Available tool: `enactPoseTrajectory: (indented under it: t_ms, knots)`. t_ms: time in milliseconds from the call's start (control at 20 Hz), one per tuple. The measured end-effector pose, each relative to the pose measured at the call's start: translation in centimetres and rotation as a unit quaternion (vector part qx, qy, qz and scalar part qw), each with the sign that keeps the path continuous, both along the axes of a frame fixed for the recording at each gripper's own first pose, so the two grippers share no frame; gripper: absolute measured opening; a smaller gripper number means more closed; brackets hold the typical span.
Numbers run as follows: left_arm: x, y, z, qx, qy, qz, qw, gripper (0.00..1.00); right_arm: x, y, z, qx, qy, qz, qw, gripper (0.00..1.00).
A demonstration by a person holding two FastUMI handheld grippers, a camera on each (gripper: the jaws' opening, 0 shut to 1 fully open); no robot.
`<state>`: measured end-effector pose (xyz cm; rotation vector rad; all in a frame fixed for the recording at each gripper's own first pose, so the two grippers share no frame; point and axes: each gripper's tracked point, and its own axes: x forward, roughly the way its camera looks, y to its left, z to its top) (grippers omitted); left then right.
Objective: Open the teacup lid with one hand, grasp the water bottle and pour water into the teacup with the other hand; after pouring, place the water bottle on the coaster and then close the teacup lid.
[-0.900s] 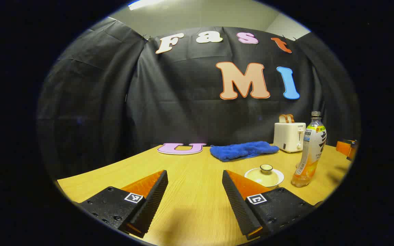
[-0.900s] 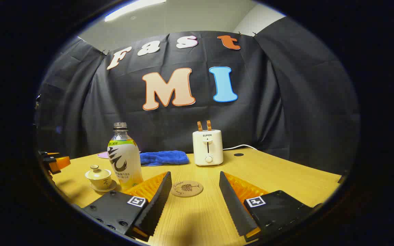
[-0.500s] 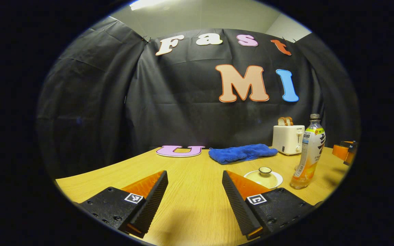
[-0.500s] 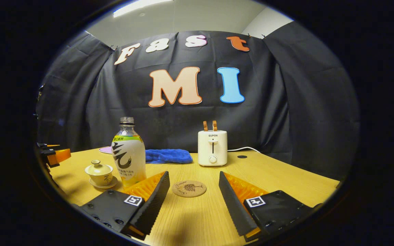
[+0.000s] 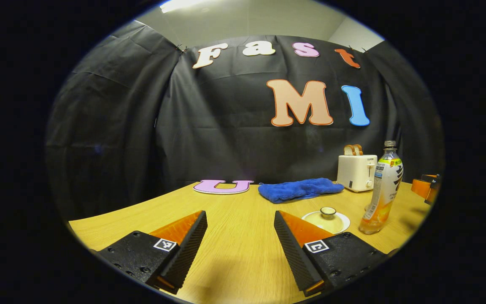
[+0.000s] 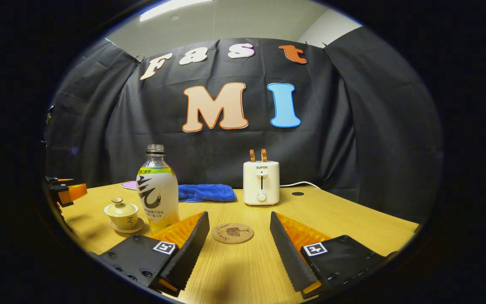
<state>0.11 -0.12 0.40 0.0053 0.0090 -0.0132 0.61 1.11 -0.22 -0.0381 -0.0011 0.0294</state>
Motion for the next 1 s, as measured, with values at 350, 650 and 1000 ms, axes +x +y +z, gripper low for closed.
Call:
enactPoseTrajectory:
  t_ms: [350, 650, 1000]
  knots:
    - [-0.3, -0.1, 0.2, 0.001, 0.001, -0.019, 1.0, 0.94, 0.0, 0.0, 0.0, 0.0, 0.0, 0.0, 1.0, 0.88]
    - [-0.5, -0.9, 0.4, 0.002, 0.0, -0.055, 0.998, 0.92, 0.0, 0.0, 0.0, 0.0, 0.0, 0.001, 1.0, 0.93]
    - [-0.6, -8.6, 0.7, -0.003, -0.001, -0.227, 0.974, 0.92, 0.0, 0.1, 0.0, 0.0, 0.0, 0.002, 1.0, 0.93]
